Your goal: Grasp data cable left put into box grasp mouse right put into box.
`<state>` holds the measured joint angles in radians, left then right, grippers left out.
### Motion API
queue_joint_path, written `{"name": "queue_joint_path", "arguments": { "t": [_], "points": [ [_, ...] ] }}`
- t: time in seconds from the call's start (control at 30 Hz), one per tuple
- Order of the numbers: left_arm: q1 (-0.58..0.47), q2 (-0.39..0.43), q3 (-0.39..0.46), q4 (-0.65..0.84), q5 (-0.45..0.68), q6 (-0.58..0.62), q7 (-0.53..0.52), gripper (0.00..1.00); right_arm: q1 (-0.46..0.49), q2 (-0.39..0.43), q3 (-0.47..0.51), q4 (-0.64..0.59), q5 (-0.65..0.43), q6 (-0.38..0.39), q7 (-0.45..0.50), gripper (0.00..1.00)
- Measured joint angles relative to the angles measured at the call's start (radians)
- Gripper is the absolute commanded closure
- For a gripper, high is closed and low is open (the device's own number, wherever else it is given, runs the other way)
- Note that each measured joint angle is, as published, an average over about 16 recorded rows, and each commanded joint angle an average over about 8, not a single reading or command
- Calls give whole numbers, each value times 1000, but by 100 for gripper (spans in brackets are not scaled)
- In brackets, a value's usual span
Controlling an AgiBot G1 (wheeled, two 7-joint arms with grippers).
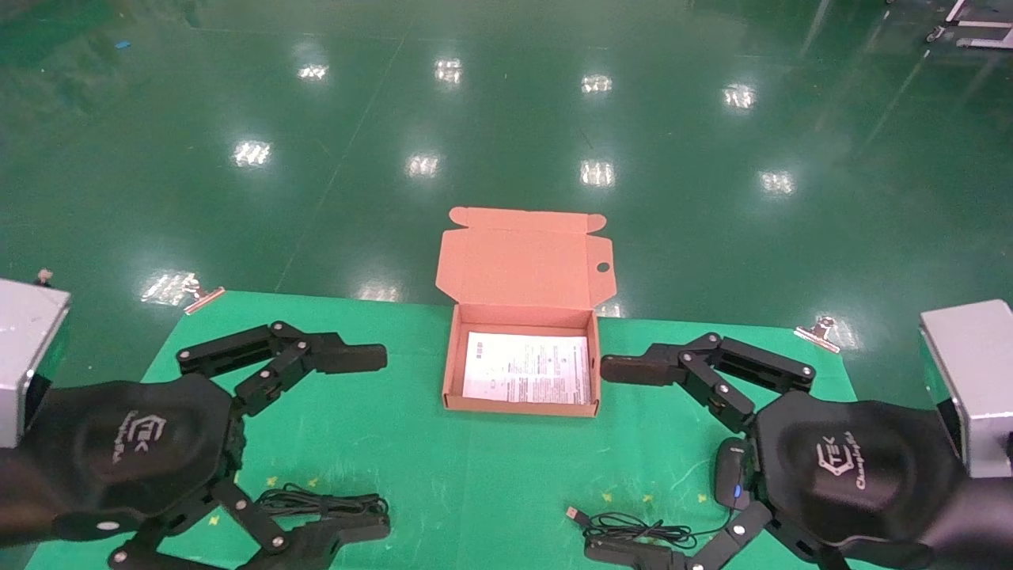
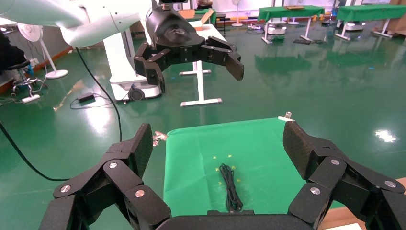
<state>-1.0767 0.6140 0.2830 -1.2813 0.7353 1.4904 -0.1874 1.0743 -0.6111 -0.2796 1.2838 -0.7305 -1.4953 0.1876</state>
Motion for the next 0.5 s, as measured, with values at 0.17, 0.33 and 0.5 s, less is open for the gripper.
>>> {"name": "queue_joint_path", "arguments": {
  "t": [0.17, 0.33, 0.5],
  "points": [
    [0, 0, 0, 0, 0, 0, 0, 0, 0, 0, 0, 0, 0, 0, 0, 0],
    [0, 0, 0, 0, 0, 0, 0, 0, 0, 0, 0, 0, 0, 0, 0, 0],
    [0, 0, 0, 0, 0, 0, 0, 0, 0, 0, 0, 0, 0, 0, 0, 0]
  ]
}}
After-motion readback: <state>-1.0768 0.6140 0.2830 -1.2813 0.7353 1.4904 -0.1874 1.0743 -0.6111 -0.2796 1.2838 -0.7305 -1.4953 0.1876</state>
